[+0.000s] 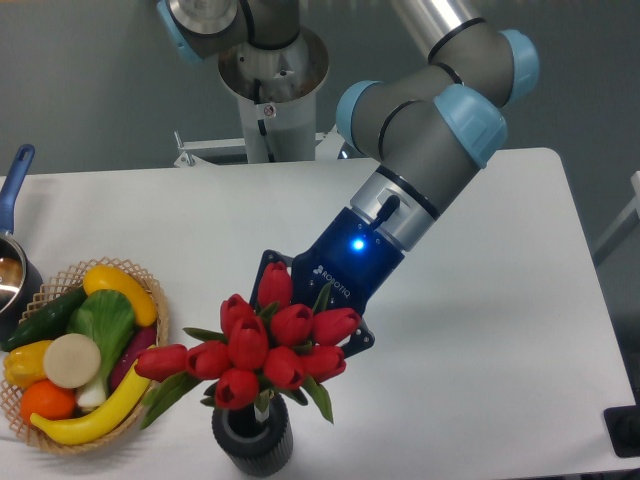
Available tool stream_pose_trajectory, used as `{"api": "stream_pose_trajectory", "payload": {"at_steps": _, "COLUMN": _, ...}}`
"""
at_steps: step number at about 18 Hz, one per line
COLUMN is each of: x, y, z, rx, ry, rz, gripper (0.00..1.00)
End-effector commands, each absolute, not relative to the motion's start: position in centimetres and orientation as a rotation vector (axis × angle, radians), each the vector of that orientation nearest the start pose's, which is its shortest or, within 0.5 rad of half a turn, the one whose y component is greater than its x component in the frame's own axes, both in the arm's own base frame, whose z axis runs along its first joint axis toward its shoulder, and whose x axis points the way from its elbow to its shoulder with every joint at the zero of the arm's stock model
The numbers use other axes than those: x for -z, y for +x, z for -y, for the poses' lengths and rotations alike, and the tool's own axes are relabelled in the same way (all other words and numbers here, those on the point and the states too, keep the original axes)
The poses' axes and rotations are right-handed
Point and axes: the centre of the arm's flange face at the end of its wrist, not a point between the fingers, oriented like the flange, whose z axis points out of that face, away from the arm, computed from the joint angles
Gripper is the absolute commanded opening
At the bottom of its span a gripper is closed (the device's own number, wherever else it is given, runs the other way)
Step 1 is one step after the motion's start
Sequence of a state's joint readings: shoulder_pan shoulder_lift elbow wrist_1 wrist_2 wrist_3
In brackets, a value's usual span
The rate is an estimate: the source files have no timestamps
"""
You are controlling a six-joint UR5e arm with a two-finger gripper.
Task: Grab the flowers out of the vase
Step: 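Lift the tulip bunch up out of the vase and away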
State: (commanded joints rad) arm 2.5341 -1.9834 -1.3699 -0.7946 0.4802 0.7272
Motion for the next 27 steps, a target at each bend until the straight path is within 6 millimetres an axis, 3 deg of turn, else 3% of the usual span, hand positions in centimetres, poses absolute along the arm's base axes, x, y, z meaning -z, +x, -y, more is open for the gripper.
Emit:
{"api": "stream_pose_trajectory", "payload": {"at_steps": 6, "x": -50.6, "y": -41.6, "z": -56.0, "rx": 0.397, "ry": -1.949, "rz": -0.094, "gripper": 0.38}}
{"api": "stream_pose_trajectory", "payload": {"at_steps": 13, "x": -51.7, "y": -44.0, "z": -54.3, "rx": 0.372, "ry": -1.926, "rz": -0.063, "gripper": 0.38}}
{"api": "stream_pose_trajectory", "payload": {"at_steps": 21, "x": -50.3, "y": -49.3, "z": -50.4, "rx": 0.275, "ry": -1.921, "rz": -0.045, "gripper": 0.38}}
{"api": "stream_pose_trajectory", "payload": {"at_steps": 24, "x": -49.3, "y": -50.7, "z": -49.7, "rx": 0.246, "ry": -1.922, "rz": -0.061, "gripper": 0.38}}
{"api": "stream_pose_trajectory", "payload": {"at_steps": 27, "x": -49.2, "y": -50.8, "z": -49.4, "rx": 0.243, "ry": -1.924, "rz": -0.055, "gripper": 0.38}}
